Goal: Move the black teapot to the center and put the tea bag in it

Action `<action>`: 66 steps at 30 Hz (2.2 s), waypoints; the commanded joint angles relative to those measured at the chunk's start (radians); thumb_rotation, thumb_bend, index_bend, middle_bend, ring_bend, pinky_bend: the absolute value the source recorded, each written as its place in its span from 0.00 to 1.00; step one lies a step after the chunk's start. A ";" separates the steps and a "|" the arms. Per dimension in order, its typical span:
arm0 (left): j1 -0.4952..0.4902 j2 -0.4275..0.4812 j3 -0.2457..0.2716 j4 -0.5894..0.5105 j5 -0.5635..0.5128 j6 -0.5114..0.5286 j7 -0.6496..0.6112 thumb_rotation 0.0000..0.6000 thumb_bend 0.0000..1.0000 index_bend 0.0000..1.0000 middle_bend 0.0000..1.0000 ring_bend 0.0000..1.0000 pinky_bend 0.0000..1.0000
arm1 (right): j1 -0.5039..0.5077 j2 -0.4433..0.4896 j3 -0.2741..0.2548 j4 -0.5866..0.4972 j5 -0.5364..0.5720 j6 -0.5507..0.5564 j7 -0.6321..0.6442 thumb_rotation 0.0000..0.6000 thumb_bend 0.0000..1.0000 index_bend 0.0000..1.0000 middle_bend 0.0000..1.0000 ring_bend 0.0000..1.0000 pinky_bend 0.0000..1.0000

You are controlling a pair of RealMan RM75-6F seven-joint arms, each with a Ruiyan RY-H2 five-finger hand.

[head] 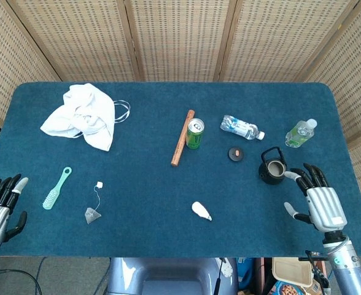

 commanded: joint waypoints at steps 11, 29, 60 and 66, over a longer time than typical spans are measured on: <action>-0.018 0.017 0.002 -0.034 0.018 -0.018 0.045 1.00 0.54 0.00 0.00 0.00 0.00 | 0.172 0.042 0.063 0.053 0.028 -0.205 0.057 1.00 0.66 0.28 0.28 0.25 0.50; -0.033 0.030 -0.002 -0.064 0.011 -0.036 0.079 1.00 0.54 0.00 0.00 0.00 0.00 | 0.380 0.023 0.087 0.220 0.073 -0.468 0.086 1.00 0.84 0.28 0.32 0.57 0.73; -0.032 0.032 0.001 -0.075 -0.013 -0.044 0.094 1.00 0.54 0.00 0.00 0.00 0.00 | 0.590 -0.043 0.020 0.387 0.163 -0.735 -0.014 1.00 0.89 0.31 0.34 0.59 0.75; -0.033 0.030 0.002 -0.071 -0.017 -0.047 0.092 1.00 0.54 0.00 0.00 0.00 0.00 | 0.607 -0.072 0.005 0.431 0.195 -0.761 -0.049 1.00 0.89 0.31 0.34 0.59 0.75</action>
